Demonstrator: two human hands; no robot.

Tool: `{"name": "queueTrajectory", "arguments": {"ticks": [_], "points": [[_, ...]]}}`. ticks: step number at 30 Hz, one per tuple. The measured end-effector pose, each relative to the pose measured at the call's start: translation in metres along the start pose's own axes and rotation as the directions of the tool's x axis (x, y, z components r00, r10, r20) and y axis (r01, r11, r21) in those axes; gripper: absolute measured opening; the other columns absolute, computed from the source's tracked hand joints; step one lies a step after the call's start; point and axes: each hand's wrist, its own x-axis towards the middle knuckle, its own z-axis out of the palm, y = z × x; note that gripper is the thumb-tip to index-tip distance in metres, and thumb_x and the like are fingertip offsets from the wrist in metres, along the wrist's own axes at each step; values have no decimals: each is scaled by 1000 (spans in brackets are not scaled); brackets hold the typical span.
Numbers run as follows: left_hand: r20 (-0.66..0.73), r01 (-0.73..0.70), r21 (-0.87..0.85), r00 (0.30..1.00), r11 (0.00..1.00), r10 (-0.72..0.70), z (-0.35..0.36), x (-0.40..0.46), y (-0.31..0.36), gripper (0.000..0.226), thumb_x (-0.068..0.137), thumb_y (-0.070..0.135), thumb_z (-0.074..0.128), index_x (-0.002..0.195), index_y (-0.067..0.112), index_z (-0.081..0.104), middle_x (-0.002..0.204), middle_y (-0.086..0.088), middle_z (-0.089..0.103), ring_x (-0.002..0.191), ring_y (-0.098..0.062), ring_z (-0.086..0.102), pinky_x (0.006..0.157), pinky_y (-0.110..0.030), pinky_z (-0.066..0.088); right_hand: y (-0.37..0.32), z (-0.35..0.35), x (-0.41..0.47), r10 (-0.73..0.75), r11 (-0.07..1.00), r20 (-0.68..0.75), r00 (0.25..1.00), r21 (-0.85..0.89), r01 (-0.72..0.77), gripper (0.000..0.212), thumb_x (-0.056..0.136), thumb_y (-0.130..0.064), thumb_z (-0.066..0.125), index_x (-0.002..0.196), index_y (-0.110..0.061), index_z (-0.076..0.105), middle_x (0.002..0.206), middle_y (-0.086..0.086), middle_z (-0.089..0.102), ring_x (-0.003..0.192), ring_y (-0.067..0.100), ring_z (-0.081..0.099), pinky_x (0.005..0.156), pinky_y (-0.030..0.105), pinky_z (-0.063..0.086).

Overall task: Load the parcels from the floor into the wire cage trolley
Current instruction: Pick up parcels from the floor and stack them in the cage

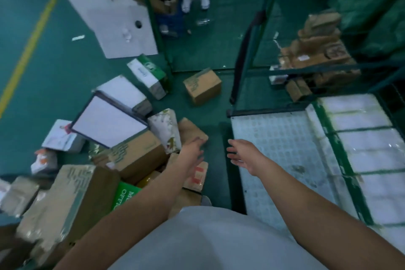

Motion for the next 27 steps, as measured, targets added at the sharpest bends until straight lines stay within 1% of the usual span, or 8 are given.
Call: {"name": "queueTrajectory", "arguments": {"ticks": [4,6,9,13,16,19,23,27], "points": [[-91,-40,-137,995,990,28,-62,12,18,47,103,20,53,148,8,48,151,-18,48,135,-35,50,115,-49,41,-40,64,16,-47,983,78,996,-173,60,26,105,-32,55,125,-16,58,113,4,66,100,20,63,99,38,53],[-131,-39,-198,991,979,13,-80,16,24,43,105,17,50,146,5,49,146,-19,53,138,-39,48,113,-48,42,-55,85,22,-47,970,112,993,-231,72,22,105,-32,54,122,-19,58,112,2,66,104,21,65,98,37,54],[-176,-35,-314,984,949,-22,-102,25,37,37,107,18,49,143,11,50,121,-5,61,125,-28,58,106,-38,48,-80,112,41,-39,943,159,987,-322,89,23,105,-32,54,124,-20,60,114,2,67,111,23,66,94,36,55],[-243,-27,-464,965,886,-98,-117,49,57,45,101,26,62,143,17,50,138,-7,59,123,-24,60,106,-40,50,-111,135,75,-27,911,188,982,-400,102,20,105,-31,55,121,-20,60,109,2,68,94,18,66,79,30,55],[-247,-2,-552,955,834,-161,-118,69,81,38,103,28,57,140,19,53,141,-7,56,132,-25,54,99,-36,50,-139,146,110,8,883,217,976,-460,95,21,105,-30,55,122,-19,61,113,5,69,91,18,66,73,28,54],[-286,-23,-590,941,807,-182,-111,97,108,41,102,29,58,141,18,53,141,-11,57,129,-26,57,82,-30,54,-177,152,151,34,852,255,966,-513,106,24,105,-28,55,124,-15,60,113,7,68,88,18,65,72,29,53],[-365,-72,-658,901,749,-235,-91,134,157,27,104,26,54,129,16,58,133,-6,59,121,-23,60,98,-34,54,-241,162,206,75,787,292,954,-605,123,17,105,-26,54,118,-16,60,103,4,66,81,15,63,70,26,52],[-405,-106,-653,886,750,-227,-72,157,211,25,105,24,55,129,22,60,131,-3,58,118,-21,59,95,-34,54,-302,164,246,91,722,317,944,-674,157,12,105,-26,53,105,-17,61,92,1,64,79,15,60,73,28,49]]}}
